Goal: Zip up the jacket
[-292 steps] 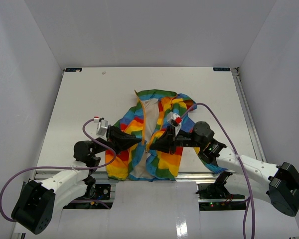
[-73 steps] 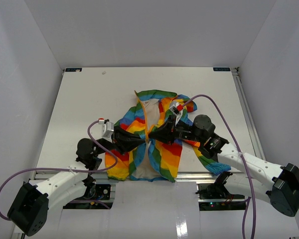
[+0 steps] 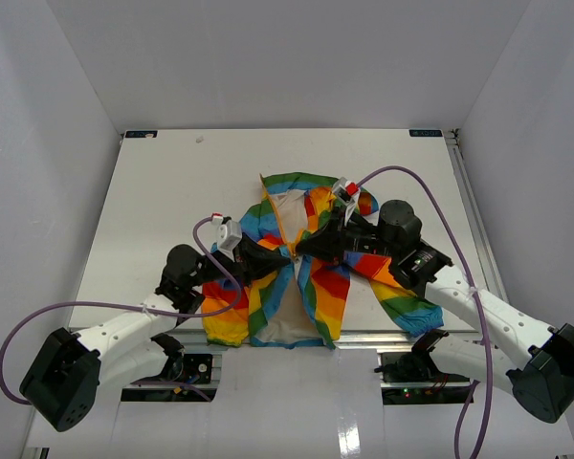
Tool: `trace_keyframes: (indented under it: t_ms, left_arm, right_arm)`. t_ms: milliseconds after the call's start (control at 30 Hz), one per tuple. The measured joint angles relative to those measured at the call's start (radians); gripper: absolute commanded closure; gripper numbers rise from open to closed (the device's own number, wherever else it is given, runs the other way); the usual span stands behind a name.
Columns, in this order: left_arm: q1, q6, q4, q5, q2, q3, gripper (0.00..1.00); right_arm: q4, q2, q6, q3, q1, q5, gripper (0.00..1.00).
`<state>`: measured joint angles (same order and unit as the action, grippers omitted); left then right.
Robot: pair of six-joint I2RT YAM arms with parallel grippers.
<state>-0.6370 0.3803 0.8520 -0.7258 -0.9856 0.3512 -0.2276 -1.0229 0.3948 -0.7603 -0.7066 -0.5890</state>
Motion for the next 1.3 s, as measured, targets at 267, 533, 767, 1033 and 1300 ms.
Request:
trace_keyframes:
  t_ms: [267, 533, 767, 1033, 1300]
  left_arm:
    - [-0.022, -0.035, -0.027, 0.024, -0.004, 0.019, 1.0]
    - [-0.033, -0.059, -0.063, 0.052, -0.01, 0.039, 1.0]
    - [-0.035, -0.013, -0.091, 0.056, -0.007, 0.039, 1.0]
    - [-0.041, 0.093, -0.206, 0.034, -0.053, 0.079, 1.0]
    - [-0.041, 0.187, -0.344, 0.036, -0.046, 0.113, 1.0]
  right_arm:
    - [0.022, -0.001, 0.014, -0.022, 0.01, -0.012, 0.92]
    - [0.037, -0.016, 0.021, -0.037, 0.027, -0.021, 0.92]
    - [0.041, -0.035, 0.016, -0.032, 0.027, -0.023, 0.82]
    - [0.088, -0.017, 0.011, -0.027, 0.027, 0.01, 0.66]
    - [0.215, 0.034, -0.018, -0.027, 0.027, 0.109, 0.55]
